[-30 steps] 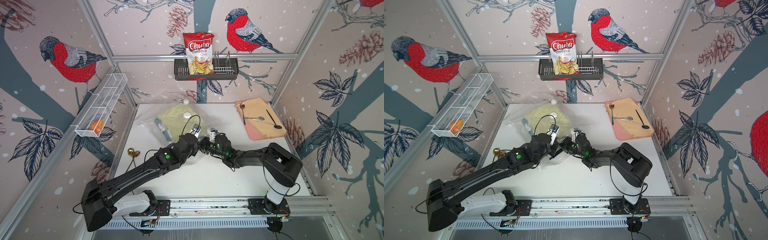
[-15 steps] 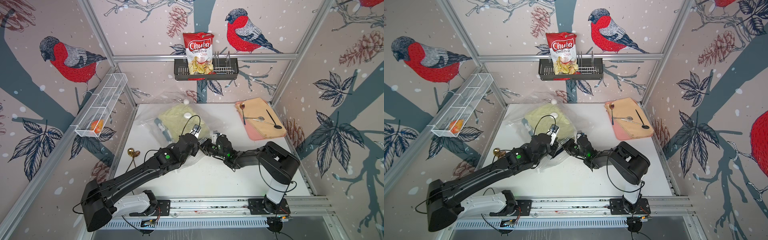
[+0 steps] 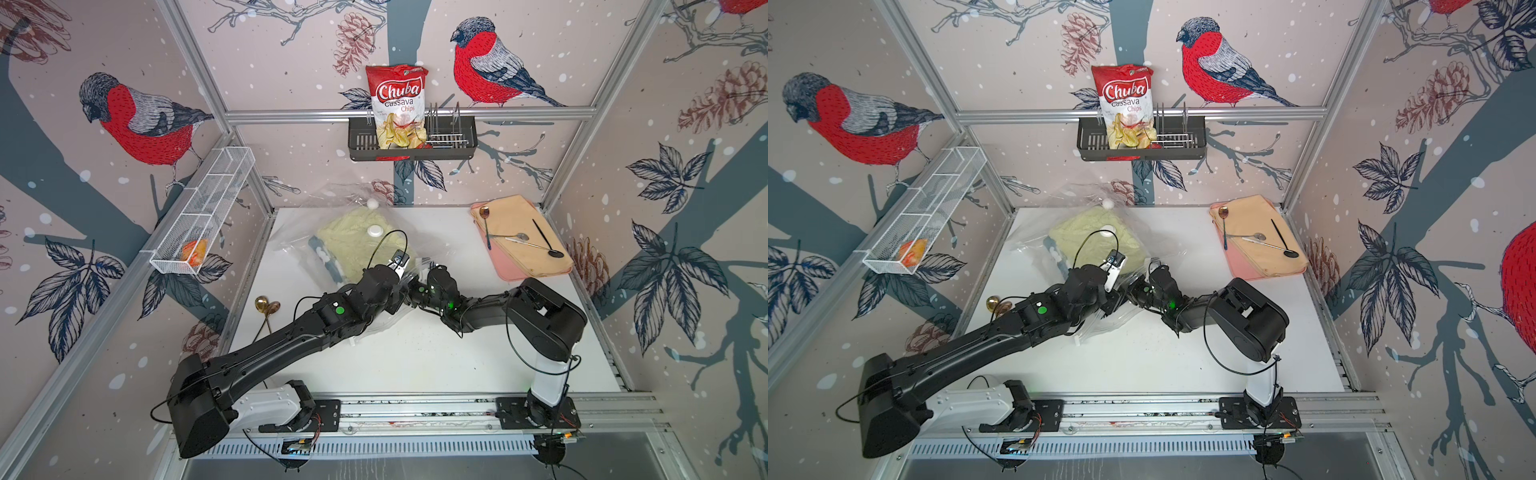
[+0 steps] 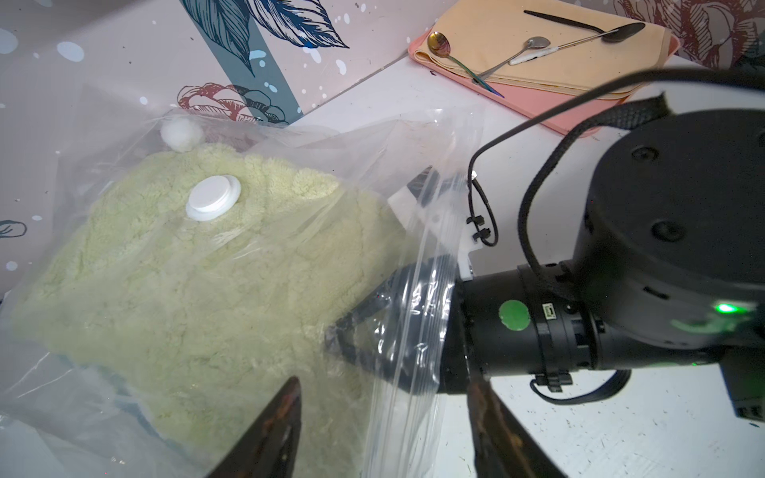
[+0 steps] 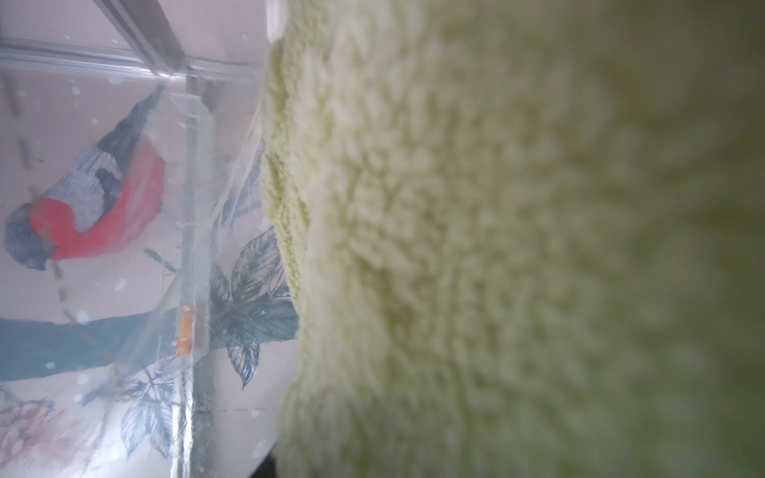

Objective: Take the blanket out of the vacuum bag
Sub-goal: Take out the blanket from the vacuum bag.

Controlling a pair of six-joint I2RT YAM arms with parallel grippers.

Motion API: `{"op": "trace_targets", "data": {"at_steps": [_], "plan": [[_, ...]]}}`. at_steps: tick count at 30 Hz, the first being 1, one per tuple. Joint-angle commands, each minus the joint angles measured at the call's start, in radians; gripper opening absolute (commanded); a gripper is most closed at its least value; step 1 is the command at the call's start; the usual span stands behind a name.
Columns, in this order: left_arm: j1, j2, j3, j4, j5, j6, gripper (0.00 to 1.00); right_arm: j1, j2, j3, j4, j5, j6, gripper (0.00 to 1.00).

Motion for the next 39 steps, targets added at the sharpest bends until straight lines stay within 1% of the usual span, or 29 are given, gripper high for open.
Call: {"op": "trace_targets", "data": {"at_steps": [1, 3, 6, 7, 9, 14, 16, 18, 21, 22, 24, 25, 29, 31, 35, 39], "plan": [[0.0, 0.022, 0.017, -0.055, 0.056, 0.02, 0.7, 0.0, -0.012, -0.002, 0.043, -0.002, 0.0, 0.45], [0.0, 0.042, 0.018, -0.073, 0.078, 0.027, 0.71, -0.005, -0.016, -0.007, 0.049, -0.003, 0.003, 0.44], [0.0, 0.087, 0.018, -0.111, 0.083, 0.029, 0.71, -0.007, -0.018, -0.013, 0.062, -0.007, 0.01, 0.43], [0.0, 0.105, 0.049, -0.121, 0.072, 0.023, 0.7, -0.007, -0.018, -0.016, 0.068, -0.008, 0.012, 0.43], [0.0, 0.127, 0.053, -0.131, 0.022, 0.014, 0.66, -0.009, -0.019, -0.018, 0.078, -0.012, 0.019, 0.42], [0.0, 0.167, 0.055, -0.144, -0.081, -0.01, 0.45, -0.017, -0.028, -0.034, 0.101, -0.015, 0.03, 0.41], [0.0, 0.183, 0.056, -0.146, -0.091, -0.013, 0.37, -0.019, -0.033, -0.038, 0.106, -0.018, 0.031, 0.4], [0.0, 0.198, 0.067, -0.159, -0.084, -0.018, 0.32, -0.022, -0.037, -0.039, 0.111, -0.018, 0.034, 0.39], [0.0, 0.225, 0.076, -0.175, -0.105, -0.025, 0.21, -0.023, -0.04, -0.036, 0.112, -0.021, 0.033, 0.38], [0.0, 0.232, 0.079, -0.179, -0.11, -0.025, 0.16, -0.023, -0.039, -0.033, 0.115, -0.024, 0.033, 0.37], [0.0, 0.242, 0.091, -0.19, -0.138, -0.034, 0.03, -0.023, -0.04, -0.034, 0.118, -0.027, 0.033, 0.37], [0.0, 0.242, 0.097, -0.198, -0.163, -0.041, 0.0, -0.023, -0.039, -0.036, 0.123, -0.027, 0.034, 0.37], [0.007, 0.204, 0.092, -0.182, -0.232, -0.054, 0.0, -0.023, -0.036, -0.052, 0.14, -0.026, 0.042, 0.37], [0.014, 0.167, 0.081, -0.159, -0.244, -0.056, 0.0, -0.023, -0.035, -0.06, 0.154, -0.026, 0.05, 0.38], [0.052, 0.081, 0.051, -0.09, -0.202, -0.06, 0.0, -0.023, -0.026, -0.059, 0.167, -0.029, 0.061, 0.46], [0.085, 0.023, 0.03, -0.028, -0.154, -0.055, 0.0, -0.021, -0.015, -0.034, 0.156, -0.034, 0.057, 0.47]]}}
